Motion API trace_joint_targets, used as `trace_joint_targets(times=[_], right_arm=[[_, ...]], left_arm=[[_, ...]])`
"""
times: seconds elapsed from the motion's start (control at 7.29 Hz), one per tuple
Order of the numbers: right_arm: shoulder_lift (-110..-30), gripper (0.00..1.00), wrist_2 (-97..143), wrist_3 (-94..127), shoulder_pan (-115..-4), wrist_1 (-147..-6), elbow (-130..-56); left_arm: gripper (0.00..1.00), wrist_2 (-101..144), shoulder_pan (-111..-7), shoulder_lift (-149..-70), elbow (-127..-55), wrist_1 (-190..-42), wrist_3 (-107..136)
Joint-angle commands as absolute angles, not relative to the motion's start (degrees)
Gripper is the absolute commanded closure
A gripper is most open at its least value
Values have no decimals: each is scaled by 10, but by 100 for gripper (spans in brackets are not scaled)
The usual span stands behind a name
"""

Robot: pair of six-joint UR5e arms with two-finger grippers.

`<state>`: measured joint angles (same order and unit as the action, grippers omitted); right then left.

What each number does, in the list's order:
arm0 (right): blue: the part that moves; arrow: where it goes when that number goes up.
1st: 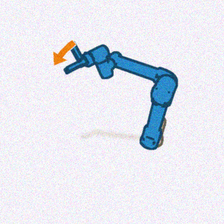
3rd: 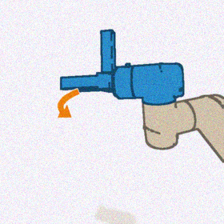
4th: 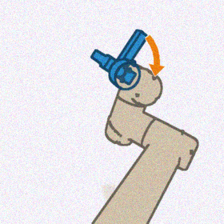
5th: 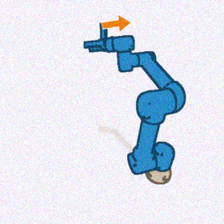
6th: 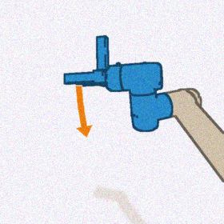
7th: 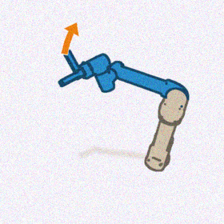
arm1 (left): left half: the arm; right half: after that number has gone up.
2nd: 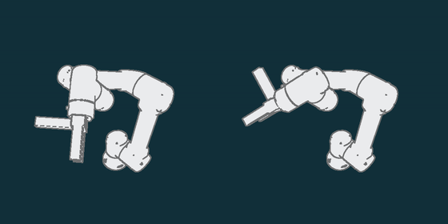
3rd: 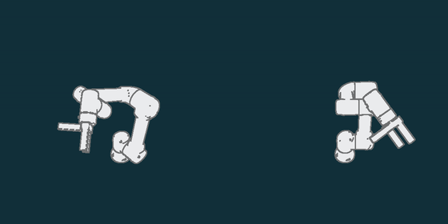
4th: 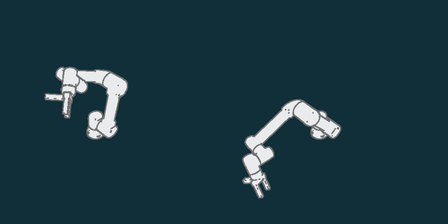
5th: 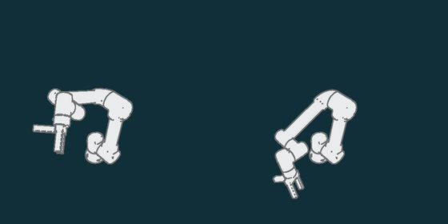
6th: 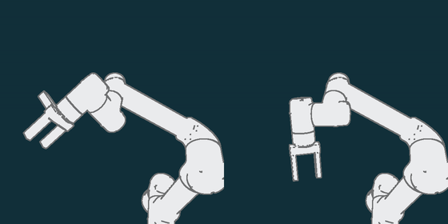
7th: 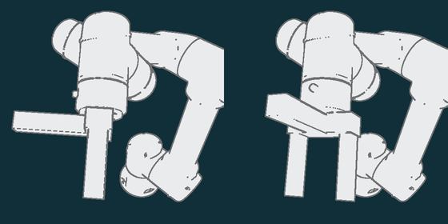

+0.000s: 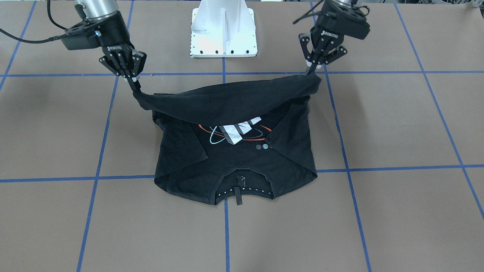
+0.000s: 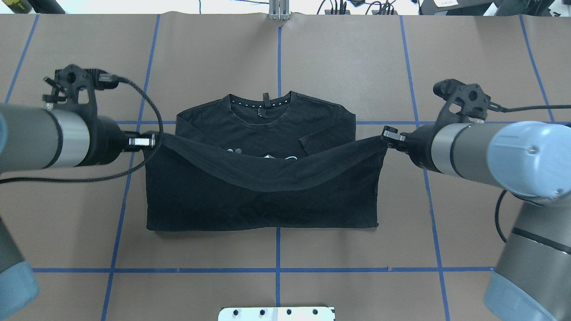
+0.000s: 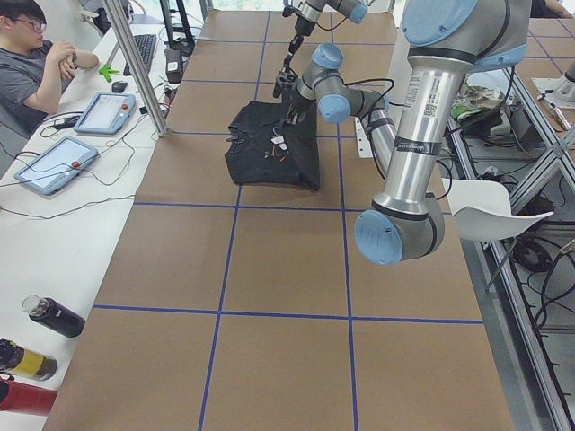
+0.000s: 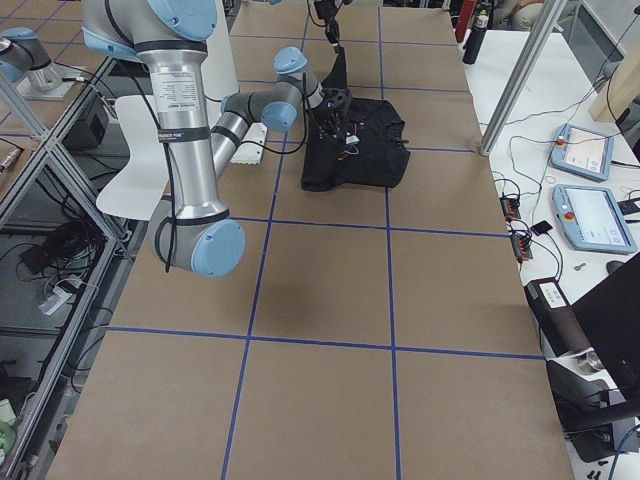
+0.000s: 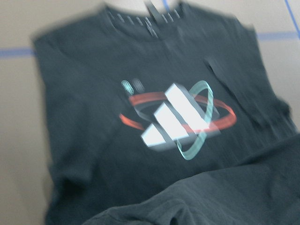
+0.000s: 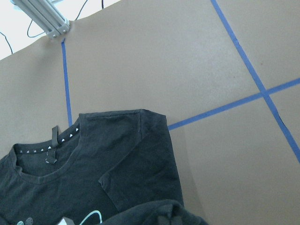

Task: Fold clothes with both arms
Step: 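Lay the hem over the collar with both grippers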

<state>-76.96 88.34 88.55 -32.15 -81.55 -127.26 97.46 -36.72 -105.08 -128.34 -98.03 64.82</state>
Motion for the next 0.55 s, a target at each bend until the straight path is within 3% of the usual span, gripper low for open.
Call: trace_joint_targets(times=[0.0,0.41], right_arm=[[-712,100,858,873,-349,-816,-1211],[-634,100,858,856,-378,-814,-1103]], left_arm=[[100,943,-393,-1099,-1190,-995,644],[100,933,-423,-1158,-1027,-1114,589]])
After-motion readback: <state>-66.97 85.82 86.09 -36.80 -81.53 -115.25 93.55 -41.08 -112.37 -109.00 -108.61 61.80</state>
